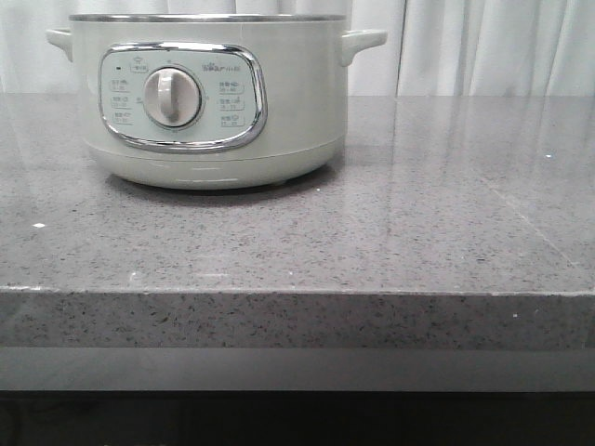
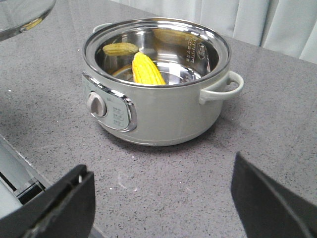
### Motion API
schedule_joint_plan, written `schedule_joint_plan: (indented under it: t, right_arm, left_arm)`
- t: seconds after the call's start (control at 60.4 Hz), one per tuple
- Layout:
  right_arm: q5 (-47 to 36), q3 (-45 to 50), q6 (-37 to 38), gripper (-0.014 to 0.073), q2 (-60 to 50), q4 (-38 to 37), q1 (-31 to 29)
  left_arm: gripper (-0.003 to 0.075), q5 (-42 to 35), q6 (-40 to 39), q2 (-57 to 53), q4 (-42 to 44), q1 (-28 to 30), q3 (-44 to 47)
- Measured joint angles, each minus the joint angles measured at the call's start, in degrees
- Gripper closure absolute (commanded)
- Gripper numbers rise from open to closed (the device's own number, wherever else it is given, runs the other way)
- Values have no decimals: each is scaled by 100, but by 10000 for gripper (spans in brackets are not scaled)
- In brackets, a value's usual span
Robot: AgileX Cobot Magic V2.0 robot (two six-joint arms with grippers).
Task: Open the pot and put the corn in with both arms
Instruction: 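Lower the glass lid onto the pot with the left gripper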
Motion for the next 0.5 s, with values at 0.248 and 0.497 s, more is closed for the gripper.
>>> schedule_joint_plan:
  t: [0.248,0.497]
  right_arm:
    - [0,0,0,11,0,0,0]
    - [0,0,0,11,0,0,0]
  left_arm:
    - [447,-745,9,576,-173,-338,-111]
    - [447,-1413,9,1723,-226,-1342,-816]
